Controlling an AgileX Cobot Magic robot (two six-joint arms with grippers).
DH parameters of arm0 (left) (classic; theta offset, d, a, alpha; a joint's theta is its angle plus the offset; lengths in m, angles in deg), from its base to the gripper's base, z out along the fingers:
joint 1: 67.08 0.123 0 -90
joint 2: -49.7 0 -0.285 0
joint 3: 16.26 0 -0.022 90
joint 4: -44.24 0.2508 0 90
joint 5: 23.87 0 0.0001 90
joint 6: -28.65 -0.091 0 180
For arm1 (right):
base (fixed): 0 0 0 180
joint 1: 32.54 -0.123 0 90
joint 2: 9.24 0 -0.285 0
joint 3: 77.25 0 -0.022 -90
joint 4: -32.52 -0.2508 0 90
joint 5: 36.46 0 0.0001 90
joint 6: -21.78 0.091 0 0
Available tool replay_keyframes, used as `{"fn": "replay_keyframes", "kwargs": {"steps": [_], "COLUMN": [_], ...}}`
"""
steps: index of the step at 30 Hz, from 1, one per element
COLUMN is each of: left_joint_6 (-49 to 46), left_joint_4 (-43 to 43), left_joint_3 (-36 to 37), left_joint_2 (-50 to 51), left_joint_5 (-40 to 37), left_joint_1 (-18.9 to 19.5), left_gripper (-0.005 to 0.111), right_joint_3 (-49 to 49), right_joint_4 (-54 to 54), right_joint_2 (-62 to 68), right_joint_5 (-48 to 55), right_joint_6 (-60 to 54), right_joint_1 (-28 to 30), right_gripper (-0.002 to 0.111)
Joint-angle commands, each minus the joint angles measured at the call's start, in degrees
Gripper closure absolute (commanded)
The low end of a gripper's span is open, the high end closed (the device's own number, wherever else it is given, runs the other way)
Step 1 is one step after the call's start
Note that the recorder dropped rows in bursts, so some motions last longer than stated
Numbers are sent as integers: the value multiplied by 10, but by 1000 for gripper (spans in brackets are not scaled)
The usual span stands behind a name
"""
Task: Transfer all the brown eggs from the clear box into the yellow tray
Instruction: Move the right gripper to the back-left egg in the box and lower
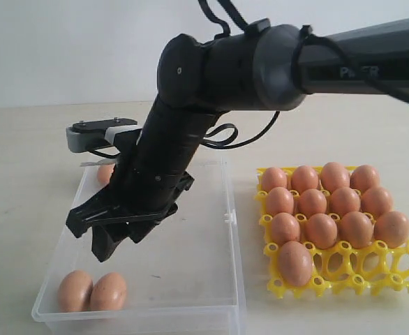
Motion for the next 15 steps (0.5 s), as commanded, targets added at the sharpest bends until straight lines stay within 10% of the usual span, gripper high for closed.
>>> {"fn": "replay_keyframes", "kwargs": {"steps": [1,15], "left_joint_6": [2,2], "left_joint_4": [-1,-1], "left_joint_3": [-2,-2], "left_joint_2": [0,0], "left_joint_5": [8,8], "left_joint_1": [-2,-2], "left_gripper": [107,107], "right_joint_3": [-31,-50], "right_joint_4": [-7,-49], "right_joint_2": [32,91], "right_joint_5": [-42,-33], "right_joint_6": [46,88], "right_joint_1": [-2,1], "right_gripper": [54,54]}}
